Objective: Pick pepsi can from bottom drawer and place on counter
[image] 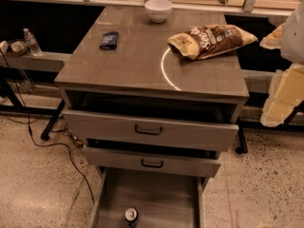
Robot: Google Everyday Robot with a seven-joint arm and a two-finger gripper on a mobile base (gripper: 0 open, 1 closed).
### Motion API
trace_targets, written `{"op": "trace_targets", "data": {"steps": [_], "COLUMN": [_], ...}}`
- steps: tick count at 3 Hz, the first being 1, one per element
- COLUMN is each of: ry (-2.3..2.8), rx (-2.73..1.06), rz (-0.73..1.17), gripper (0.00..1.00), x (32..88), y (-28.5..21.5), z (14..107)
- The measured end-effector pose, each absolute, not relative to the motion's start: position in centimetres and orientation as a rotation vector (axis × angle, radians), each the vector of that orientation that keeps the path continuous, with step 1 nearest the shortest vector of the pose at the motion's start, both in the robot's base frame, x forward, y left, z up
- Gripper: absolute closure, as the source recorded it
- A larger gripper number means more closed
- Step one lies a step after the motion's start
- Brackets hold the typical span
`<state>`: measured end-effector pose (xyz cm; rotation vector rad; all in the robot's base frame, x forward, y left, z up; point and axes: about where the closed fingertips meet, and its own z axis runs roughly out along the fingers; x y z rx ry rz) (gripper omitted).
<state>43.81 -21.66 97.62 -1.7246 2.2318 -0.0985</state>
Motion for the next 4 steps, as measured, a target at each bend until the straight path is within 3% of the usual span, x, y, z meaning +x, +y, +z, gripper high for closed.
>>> {"op": "trace_targets", "data": {"steps": [1,2,4], "ry": [2.232,2.196,2.055], "rx": [-1.725,-1.728,-1.743], "rz": [-0.098,0.021,0.418], "gripper": [0.0,0.0,0.0], "x": [43.8,43.2,40.2], "y": [-21.7,-21.2,-18.1], "z": [97.6,94.5,82.1]}}
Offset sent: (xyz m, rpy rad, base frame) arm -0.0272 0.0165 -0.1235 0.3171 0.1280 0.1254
